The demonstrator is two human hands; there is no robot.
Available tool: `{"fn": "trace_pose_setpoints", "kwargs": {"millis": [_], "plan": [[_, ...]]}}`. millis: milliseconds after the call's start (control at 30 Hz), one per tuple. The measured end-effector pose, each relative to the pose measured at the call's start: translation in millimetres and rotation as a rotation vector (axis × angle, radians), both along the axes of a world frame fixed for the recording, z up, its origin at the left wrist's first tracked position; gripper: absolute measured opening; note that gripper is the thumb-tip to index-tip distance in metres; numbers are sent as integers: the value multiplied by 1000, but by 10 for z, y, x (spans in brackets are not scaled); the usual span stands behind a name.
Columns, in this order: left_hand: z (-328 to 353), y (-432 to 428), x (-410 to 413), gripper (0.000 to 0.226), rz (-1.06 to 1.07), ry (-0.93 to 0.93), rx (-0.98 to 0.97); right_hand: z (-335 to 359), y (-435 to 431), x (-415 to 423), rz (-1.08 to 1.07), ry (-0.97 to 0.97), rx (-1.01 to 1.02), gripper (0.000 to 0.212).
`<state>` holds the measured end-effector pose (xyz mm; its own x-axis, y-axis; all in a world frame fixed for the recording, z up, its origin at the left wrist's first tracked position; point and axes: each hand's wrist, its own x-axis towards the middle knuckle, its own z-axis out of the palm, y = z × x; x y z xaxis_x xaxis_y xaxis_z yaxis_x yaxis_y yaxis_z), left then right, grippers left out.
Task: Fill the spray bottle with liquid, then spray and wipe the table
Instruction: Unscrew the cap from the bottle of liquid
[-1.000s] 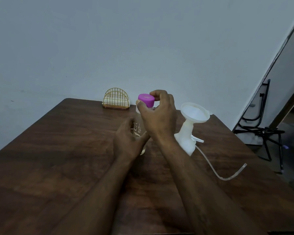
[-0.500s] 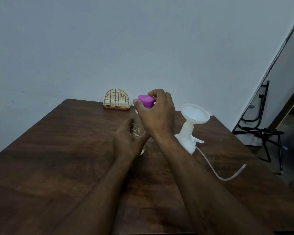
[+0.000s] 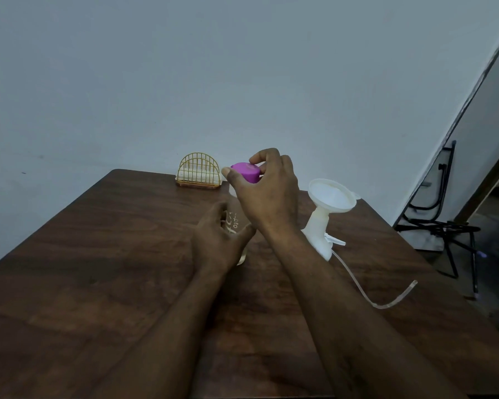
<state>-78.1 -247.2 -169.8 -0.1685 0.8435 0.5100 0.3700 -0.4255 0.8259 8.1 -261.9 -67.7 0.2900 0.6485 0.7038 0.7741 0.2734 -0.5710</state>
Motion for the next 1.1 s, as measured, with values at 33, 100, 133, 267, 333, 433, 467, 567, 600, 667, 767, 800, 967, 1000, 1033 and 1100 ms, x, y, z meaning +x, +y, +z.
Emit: {"fn": "trace_pose_setpoints", "kwargs": {"millis": [33, 100, 133, 267, 333, 433, 467, 567, 600, 667, 767, 800, 967, 1000, 1033, 1100], "plan": [[-7, 14, -3, 72, 4, -1, -2, 5, -1, 16, 7, -7, -13, 56], [-15, 36, 3, 69, 13, 9, -13, 14, -9, 48, 34, -7, -26, 49], [-17, 38, 9, 69, 15, 13, -17, 17, -20, 60, 54, 2, -23, 45], [-12, 33, 19, 68, 13, 1, -25, 39, -72, 67, 95, 38, -15, 33], [-10, 24, 13, 68, 21, 10, -26, 65, -82, 55, 89, 37, -32, 36], [-2, 15, 8, 69, 32, 28, -28, 94, -76, 30, 73, 10, -43, 46], [0, 13, 9, 70, 36, 33, -27, 97, -72, 23, 68, -6, -41, 47], [-1, 13, 10, 69, 38, 45, -29, 90, -57, 25, 51, -61, -30, 46], [-3, 12, 11, 69, 35, 41, -28, 89, -51, 35, 49, -76, -23, 44], [-3, 2, 9, 69, 24, 28, -31, 94, -49, 55, 54, -87, -10, 35], [2, -5, 9, 71, 18, 22, -38, 108, -57, 63, 99, -72, -27, 32], [2, -2, 7, 71, 19, 21, -34, 111, -59, 56, 118, -61, -38, 33], [-1, 0, 3, 72, 17, 25, -27, 137, -55, 37, 113, -13, -42, 47], [2, -3, 1, 72, 17, 24, -28, 142, -47, 45, 90, -28, -50, 51], [6, -6, 1, 72, 14, 17, -25, 150, -39, 57, 58, -63, -68, 55], [12, -14, 7, 71, 9, 4, -13, 171, -36, 86, 1, -153, -128, 56]]}}
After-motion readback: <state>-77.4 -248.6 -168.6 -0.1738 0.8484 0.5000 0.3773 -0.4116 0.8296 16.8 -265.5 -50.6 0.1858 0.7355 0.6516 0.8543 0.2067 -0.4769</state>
